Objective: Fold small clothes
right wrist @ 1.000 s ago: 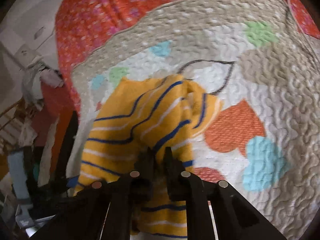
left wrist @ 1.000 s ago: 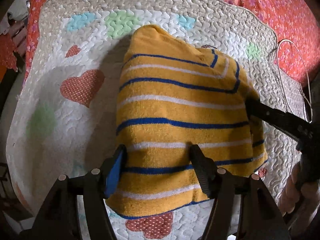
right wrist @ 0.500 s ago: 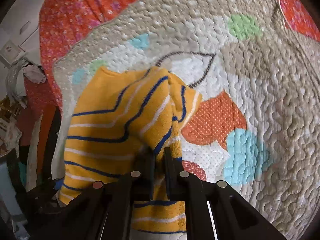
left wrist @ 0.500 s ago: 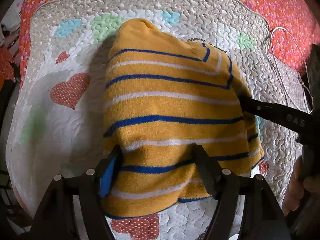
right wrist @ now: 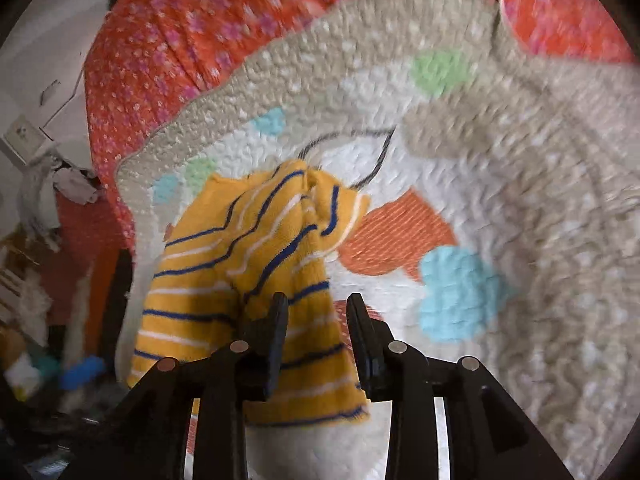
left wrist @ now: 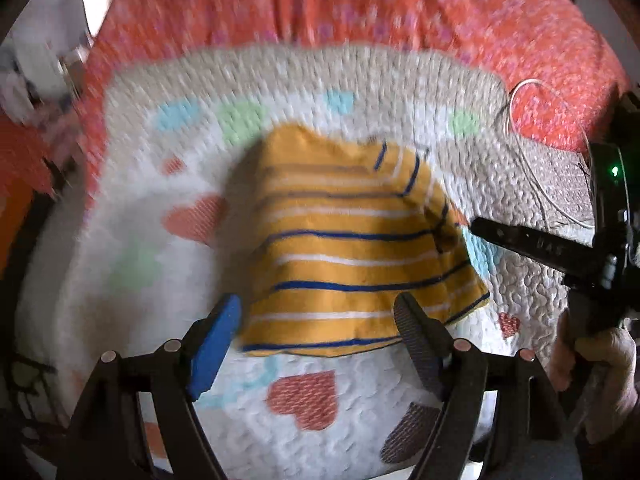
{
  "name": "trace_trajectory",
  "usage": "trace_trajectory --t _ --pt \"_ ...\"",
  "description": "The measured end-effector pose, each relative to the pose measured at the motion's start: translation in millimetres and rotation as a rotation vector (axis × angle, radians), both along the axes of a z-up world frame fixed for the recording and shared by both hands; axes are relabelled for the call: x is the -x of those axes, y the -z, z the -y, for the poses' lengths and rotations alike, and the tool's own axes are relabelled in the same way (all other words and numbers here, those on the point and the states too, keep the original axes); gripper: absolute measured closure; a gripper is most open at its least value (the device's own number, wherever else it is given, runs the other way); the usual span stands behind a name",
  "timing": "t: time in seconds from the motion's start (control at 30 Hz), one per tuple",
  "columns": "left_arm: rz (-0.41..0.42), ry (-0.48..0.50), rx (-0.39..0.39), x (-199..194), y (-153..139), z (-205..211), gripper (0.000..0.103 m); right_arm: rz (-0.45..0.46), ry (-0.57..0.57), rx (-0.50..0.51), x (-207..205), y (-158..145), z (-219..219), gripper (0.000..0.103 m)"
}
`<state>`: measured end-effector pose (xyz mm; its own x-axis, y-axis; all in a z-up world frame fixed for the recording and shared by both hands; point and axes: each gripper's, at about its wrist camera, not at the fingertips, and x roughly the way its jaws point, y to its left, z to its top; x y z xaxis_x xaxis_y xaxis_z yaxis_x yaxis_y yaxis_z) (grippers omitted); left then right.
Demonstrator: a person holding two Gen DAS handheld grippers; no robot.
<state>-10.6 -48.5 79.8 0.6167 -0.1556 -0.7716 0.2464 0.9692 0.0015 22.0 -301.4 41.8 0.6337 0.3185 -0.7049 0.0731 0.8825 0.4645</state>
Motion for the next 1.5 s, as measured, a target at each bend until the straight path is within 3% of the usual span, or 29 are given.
trace_trajectory --t 0.1,0.2,0.27,0.33,0.5,0.57,0.8,1.07,1.5 --pt "0.158 -0.027 -0.049 34 -27 -3 0.019 0.056 0.048 0.047 35 -10 -3 0.062" --pt "0.301 -0.074 -0.038 65 -54 -11 0.002 0.08 0.084 0.099 64 -12 -9 0.059" --pt "0.361 -0.103 -0.025 77 -67 -15 0.0 0.089 0.091 0.136 80 -12 -18 0.059" --pt "0.398 -0.141 -0.024 88 -79 -21 0.0 0.091 0.089 0.152 90 -11 -23 0.058" --pt "0.403 -0.202 -0.056 99 -89 -27 0.0 0.102 0.1 0.176 107 -11 -32 0.053" --pt "0.387 -0.215 -0.045 101 -88 -29 0.0 0.106 0.105 0.19 112 -12 -36 0.051" --pt "0.184 -0.208 -0.005 86 -55 -34 0.0 0.129 0.084 0.211 113 -16 -42 0.042" --pt "0.07 -0.176 -0.09 75 -11 -21 0.0 0.102 0.032 0.179 99 -5 -54 0.038" --pt "-0.06 -0.073 -0.078 61 25 -1 0.0 0.05 -0.001 0.196 84 13 -63 0.037"
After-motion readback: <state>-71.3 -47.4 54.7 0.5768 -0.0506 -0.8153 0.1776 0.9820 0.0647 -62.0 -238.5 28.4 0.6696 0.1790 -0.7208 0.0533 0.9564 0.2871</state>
